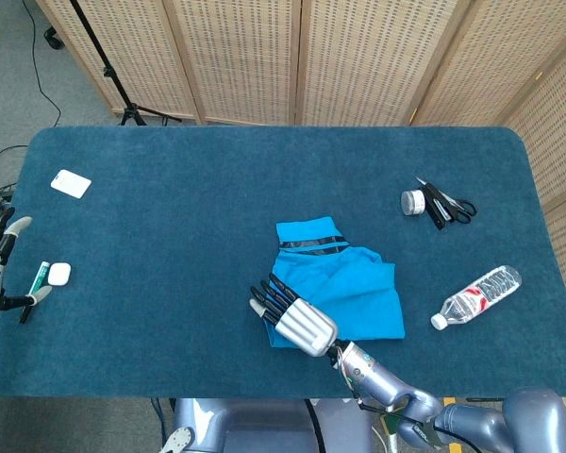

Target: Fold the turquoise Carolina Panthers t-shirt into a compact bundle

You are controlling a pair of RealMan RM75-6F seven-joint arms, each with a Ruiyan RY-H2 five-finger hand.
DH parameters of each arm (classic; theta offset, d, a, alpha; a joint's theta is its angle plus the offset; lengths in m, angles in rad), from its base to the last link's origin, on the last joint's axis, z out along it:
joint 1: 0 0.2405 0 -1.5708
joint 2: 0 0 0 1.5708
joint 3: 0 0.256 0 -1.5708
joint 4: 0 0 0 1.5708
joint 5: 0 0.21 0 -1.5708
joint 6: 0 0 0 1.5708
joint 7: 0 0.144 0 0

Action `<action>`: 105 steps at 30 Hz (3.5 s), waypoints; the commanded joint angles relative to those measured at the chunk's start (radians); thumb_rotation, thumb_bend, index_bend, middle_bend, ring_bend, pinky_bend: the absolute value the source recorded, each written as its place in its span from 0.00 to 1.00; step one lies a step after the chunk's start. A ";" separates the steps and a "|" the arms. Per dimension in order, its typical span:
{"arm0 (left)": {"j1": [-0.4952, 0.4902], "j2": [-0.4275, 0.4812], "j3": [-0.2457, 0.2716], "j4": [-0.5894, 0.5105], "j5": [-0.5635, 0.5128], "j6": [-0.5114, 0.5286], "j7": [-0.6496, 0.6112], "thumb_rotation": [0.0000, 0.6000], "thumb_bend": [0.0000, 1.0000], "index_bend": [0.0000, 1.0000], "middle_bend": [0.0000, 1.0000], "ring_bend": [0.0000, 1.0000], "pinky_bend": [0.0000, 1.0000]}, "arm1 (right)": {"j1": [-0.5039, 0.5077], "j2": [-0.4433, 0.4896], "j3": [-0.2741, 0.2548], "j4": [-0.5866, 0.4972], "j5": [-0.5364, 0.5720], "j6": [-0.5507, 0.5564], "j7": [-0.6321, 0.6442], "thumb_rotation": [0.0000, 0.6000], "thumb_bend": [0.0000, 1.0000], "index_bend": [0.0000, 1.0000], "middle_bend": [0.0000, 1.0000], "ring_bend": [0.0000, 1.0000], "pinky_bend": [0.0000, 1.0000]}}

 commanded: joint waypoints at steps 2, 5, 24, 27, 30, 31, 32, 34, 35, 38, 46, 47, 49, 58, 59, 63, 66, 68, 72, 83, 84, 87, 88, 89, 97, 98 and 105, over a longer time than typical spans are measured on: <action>-0.004 -0.003 0.000 0.003 -0.003 -0.007 0.005 1.00 0.05 0.00 0.00 0.00 0.00 | 0.003 0.099 0.021 -0.148 0.015 -0.008 0.028 1.00 0.00 0.00 0.00 0.00 0.00; -0.006 -0.005 0.001 0.003 -0.005 -0.009 0.009 1.00 0.05 0.00 0.00 0.00 0.00 | 0.008 0.174 0.028 -0.243 0.010 -0.004 0.048 1.00 0.00 0.00 0.00 0.00 0.00; -0.011 -0.008 -0.002 0.004 -0.020 -0.015 0.016 1.00 0.04 0.00 0.00 0.00 0.00 | 0.184 0.238 0.245 -0.298 0.591 -0.302 0.149 1.00 0.06 0.34 0.02 0.00 0.00; -0.012 -0.009 -0.004 0.006 -0.025 -0.018 0.019 1.00 0.05 0.00 0.00 0.00 0.00 | 0.209 0.205 0.240 -0.260 0.673 -0.309 0.102 1.00 0.07 0.38 0.02 0.00 0.00; -0.015 -0.010 -0.006 0.008 -0.033 -0.023 0.020 1.00 0.05 0.00 0.00 0.00 0.00 | 0.228 0.179 0.232 -0.229 0.739 -0.305 0.062 1.00 0.06 0.38 0.02 0.00 0.00; -0.015 -0.010 -0.006 0.008 -0.034 -0.024 0.020 1.00 0.05 0.00 0.00 0.00 0.00 | 0.231 0.176 0.229 -0.224 0.750 -0.304 0.054 1.00 0.06 0.38 0.02 0.00 0.00; -0.016 -0.010 -0.006 0.009 -0.036 -0.024 0.020 1.00 0.05 0.00 0.00 0.00 0.00 | 0.234 0.174 0.225 -0.221 0.760 -0.304 0.047 1.00 0.06 0.38 0.02 0.00 0.00; -0.017 -0.010 -0.008 0.011 -0.039 -0.026 0.020 1.00 0.05 0.00 0.00 0.00 0.00 | 0.238 0.172 0.215 -0.217 0.780 -0.302 0.035 1.00 0.05 0.38 0.02 0.00 0.00; -0.018 -0.010 -0.008 0.012 -0.041 -0.028 0.021 1.00 0.05 0.00 0.00 0.00 0.00 | 0.240 0.173 0.209 -0.217 0.787 -0.300 0.031 1.00 0.05 0.38 0.02 0.00 0.00; -0.021 -0.012 -0.008 0.015 -0.046 -0.034 0.025 1.00 0.05 0.00 0.00 0.00 0.00 | 0.243 0.179 0.195 -0.217 0.804 -0.300 0.026 1.00 0.04 0.38 0.02 0.00 0.00; -0.022 -0.018 -0.005 0.011 -0.045 -0.032 0.039 1.00 0.05 0.00 0.00 0.00 0.00 | 0.284 0.232 0.151 -0.244 0.932 -0.344 -0.048 1.00 0.04 0.38 0.00 0.00 0.00; -0.023 -0.019 -0.004 0.010 -0.045 -0.032 0.042 1.00 0.05 0.00 0.00 0.00 0.00 | 0.296 0.240 0.133 -0.241 0.957 -0.352 -0.077 1.00 0.04 0.38 0.00 0.00 0.00; -0.023 -0.020 -0.004 0.010 -0.044 -0.032 0.043 1.00 0.05 0.00 0.00 0.00 0.00 | 0.306 0.243 0.120 -0.242 0.990 -0.354 -0.088 1.00 0.04 0.38 0.00 0.00 0.00; -0.024 -0.020 -0.006 0.012 -0.049 -0.033 0.043 1.00 0.05 0.00 0.00 0.00 0.00 | 0.337 0.217 0.081 -0.212 1.035 -0.345 -0.078 1.00 0.05 0.38 0.00 0.00 0.00; -0.024 -0.019 -0.006 0.012 -0.050 -0.033 0.042 1.00 0.05 0.00 0.00 0.00 0.00 | 0.339 0.215 0.080 -0.210 1.037 -0.343 -0.076 1.00 0.05 0.38 0.00 0.00 0.00; -0.025 -0.019 -0.005 0.013 -0.052 -0.037 0.042 1.00 0.05 0.00 0.00 0.00 0.00 | 0.349 0.217 0.082 -0.216 1.055 -0.335 -0.061 1.00 0.05 0.38 0.00 0.00 0.00; -0.027 -0.020 -0.006 0.014 -0.053 -0.038 0.044 1.00 0.05 0.00 0.00 0.00 0.00 | 0.357 0.225 0.090 -0.235 1.072 -0.328 -0.046 1.00 0.05 0.38 0.00 0.00 0.00; -0.027 -0.020 -0.006 0.014 -0.055 -0.039 0.045 1.00 0.05 0.00 0.00 0.00 0.00 | 0.361 0.224 0.096 -0.237 1.078 -0.322 -0.031 1.00 0.05 0.38 0.00 0.00 0.00; -0.026 -0.020 -0.006 0.014 -0.055 -0.037 0.044 1.00 0.05 0.00 0.00 0.00 0.00 | 0.369 0.207 0.099 -0.220 1.086 -0.314 -0.013 1.00 0.05 0.39 0.00 0.00 0.00; -0.025 -0.019 -0.006 0.014 -0.054 -0.035 0.041 1.00 0.05 0.00 0.00 0.00 0.00 | 0.382 0.173 0.067 -0.172 1.106 -0.306 -0.010 1.00 0.09 0.44 0.00 0.00 0.00; -0.025 -0.019 -0.006 0.014 -0.053 -0.035 0.041 1.00 0.05 0.00 0.00 0.00 0.00 | 0.383 0.173 0.067 -0.173 1.106 -0.306 -0.008 1.00 0.09 0.45 0.00 0.00 0.00; -0.026 -0.019 -0.006 0.015 -0.053 -0.035 0.041 1.00 0.05 0.00 0.00 0.00 0.00 | 0.385 0.174 0.064 -0.173 1.105 -0.304 -0.007 1.00 0.11 0.45 0.00 0.00 0.00; -0.026 -0.019 -0.005 0.015 -0.052 -0.035 0.042 1.00 0.05 0.00 0.00 0.00 0.00 | 0.386 0.174 0.063 -0.173 1.104 -0.304 -0.007 1.00 0.12 0.46 0.00 0.00 0.00; -0.026 -0.019 -0.005 0.014 -0.051 -0.036 0.042 1.00 0.05 0.00 0.00 0.00 0.00 | 0.386 0.173 0.061 -0.172 1.104 -0.304 -0.006 1.00 0.13 0.46 0.00 0.00 0.00; -0.025 -0.019 -0.004 0.013 -0.051 -0.035 0.042 1.00 0.04 0.00 0.00 0.00 0.00 | 0.390 0.162 0.049 -0.160 1.099 -0.306 -0.002 1.00 0.19 0.47 0.00 0.00 0.00; -0.026 -0.019 -0.004 0.013 -0.050 -0.034 0.042 1.00 0.04 0.00 0.00 0.00 0.00 | 0.392 0.160 0.048 -0.157 1.099 -0.307 -0.003 1.00 0.22 0.47 0.00 0.00 0.00; -0.026 -0.019 -0.005 0.013 -0.054 -0.036 0.041 1.00 0.05 0.00 0.00 0.00 0.00 | 0.408 0.143 0.044 -0.139 1.116 -0.317 -0.019 1.00 0.31 0.47 0.00 0.00 0.00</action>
